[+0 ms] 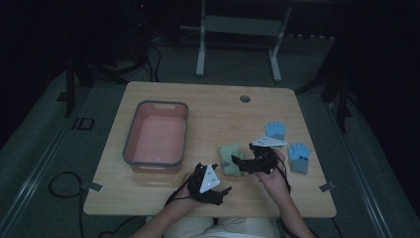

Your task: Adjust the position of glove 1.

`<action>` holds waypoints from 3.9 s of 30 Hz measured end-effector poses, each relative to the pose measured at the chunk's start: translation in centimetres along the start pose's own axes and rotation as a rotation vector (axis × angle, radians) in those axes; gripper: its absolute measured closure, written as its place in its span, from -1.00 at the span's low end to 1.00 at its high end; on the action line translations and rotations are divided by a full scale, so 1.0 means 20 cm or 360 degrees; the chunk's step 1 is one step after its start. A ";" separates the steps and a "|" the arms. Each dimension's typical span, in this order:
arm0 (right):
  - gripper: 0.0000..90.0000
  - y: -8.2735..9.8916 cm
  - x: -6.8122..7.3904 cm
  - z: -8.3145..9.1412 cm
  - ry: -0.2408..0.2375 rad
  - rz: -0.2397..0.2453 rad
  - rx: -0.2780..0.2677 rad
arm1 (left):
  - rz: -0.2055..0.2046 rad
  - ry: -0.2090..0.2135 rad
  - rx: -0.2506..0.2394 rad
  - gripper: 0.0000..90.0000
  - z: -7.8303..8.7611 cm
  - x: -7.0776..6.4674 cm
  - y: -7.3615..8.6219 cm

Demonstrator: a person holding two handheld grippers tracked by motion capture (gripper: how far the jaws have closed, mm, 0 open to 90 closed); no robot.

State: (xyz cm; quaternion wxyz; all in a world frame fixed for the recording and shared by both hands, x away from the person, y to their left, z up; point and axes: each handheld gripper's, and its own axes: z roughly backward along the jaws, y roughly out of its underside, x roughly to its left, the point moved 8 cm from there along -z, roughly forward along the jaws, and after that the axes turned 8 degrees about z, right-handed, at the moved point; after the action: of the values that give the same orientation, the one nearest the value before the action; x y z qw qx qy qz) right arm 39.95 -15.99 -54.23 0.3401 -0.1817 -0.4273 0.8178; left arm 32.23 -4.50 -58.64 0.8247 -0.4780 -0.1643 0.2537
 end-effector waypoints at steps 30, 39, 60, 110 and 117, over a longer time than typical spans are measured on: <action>-0.17 0.08 -0.19 -0.35 -0.0402 -0.0131 0.0317 | -0.0603 0.0138 0.0308 0.08 -0.25 0.11 -0.04; 0.19 0.11 -0.15 -0.36 -0.0497 -0.0169 0.0400 | -0.0737 0.0100 0.0319 0.46 -0.27 0.14 -0.03; 0.60 -0.14 -0.10 -0.17 -0.0456 -0.0066 0.0196 | -0.0568 0.0139 0.0381 0.69 -0.08 0.17 -0.31; 0.60 -0.82 0.57 -0.58 -0.0665 0.0163 0.0022 | -0.0578 -0.0130 0.0685 0.69 0.69 0.75 -0.14; 0.60 -0.82 0.63 -0.72 -0.0692 0.0119 0.0042 | -0.0677 -0.0105 0.0728 0.69 0.71 0.83 -0.04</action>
State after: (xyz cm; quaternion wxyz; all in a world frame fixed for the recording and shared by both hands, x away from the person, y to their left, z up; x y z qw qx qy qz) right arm 46.03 7.85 -49.06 0.2117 -0.0122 -0.4728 0.8553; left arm 38.67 14.66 -50.57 0.9397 -0.2265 -0.2259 0.1211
